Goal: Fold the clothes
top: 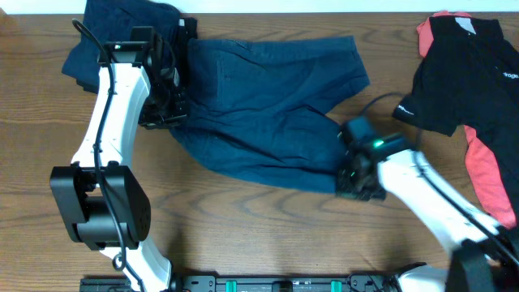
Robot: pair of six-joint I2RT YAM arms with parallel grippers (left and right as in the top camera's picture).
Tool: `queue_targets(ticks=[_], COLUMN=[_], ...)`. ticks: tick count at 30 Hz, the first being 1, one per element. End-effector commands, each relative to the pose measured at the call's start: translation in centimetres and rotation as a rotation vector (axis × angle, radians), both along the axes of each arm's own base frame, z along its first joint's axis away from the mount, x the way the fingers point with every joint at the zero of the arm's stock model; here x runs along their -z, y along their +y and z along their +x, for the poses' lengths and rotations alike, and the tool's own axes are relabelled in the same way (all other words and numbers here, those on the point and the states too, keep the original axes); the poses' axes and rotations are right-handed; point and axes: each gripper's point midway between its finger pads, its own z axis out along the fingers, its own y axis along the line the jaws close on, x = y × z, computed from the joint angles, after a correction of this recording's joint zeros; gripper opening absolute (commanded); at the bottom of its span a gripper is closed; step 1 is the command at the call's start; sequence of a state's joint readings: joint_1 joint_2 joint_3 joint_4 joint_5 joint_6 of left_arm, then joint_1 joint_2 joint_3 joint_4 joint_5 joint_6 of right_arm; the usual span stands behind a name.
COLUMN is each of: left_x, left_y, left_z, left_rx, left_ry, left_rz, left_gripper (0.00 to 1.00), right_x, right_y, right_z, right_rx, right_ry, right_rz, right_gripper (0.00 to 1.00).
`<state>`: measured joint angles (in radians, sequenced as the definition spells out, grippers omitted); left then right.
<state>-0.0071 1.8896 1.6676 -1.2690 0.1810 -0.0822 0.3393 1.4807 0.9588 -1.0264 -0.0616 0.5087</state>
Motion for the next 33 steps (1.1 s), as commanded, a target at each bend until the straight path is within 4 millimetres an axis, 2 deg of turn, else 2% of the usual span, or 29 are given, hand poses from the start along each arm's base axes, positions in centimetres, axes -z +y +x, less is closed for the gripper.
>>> queue_targets(ticks=[1, 7, 13, 19, 21, 24, 29, 33], left_x=[-3.0, -8.4, -12.6, -14.7, -15.1, -15.6, -15.5, -14.9], left_y=[0.3, 0.3, 0.2, -0.1, -0.5, -1.4, -2.1, -1.5], left_z=[-1.0, -3.9, -7.0, -9.6, -10.2, -10.7, -10.8, -10.5], left_rx=[-0.006, -0.018, -0.058, -0.062, -0.046, -0.010, 0.020, -0.015], left_ry=[-0.056, -0.167, -0.269, -0.317, -0.329, -0.345, -0.341, -0.317], left_rz=[0.013, 0.010, -0.001, -0.007, -0.011, -0.017, -0.021, 0.012], left_gripper=[0.06, 0.06, 0.06, 0.06, 0.06, 0.07, 0.06, 0.06], right_x=[-7.2, -16.5, -22.4, -27.7, -28.6, -28.9, -27.4, -26.1], right_y=[-2.0, -5.5, -7.3, -9.5, -9.9, -9.2, -8.6, -8.0], right_z=[4.3, 6.4, 6.7, 5.5, 5.1, 4.4, 4.4, 5.4], right_rx=[-0.072, -0.054, -0.046, -0.044, -0.037, -0.078, -0.124, -0.164], right_ry=[-0.219, -0.408, -0.524, -0.647, -0.667, -0.670, -0.610, -0.564], right_rz=[0.036, 0.020, -0.004, -0.058, -0.059, -0.025, -0.009, 0.010], right_gripper=[0.01, 0.01, 0.01, 0.01, 0.01, 0.01, 0.01, 0.01])
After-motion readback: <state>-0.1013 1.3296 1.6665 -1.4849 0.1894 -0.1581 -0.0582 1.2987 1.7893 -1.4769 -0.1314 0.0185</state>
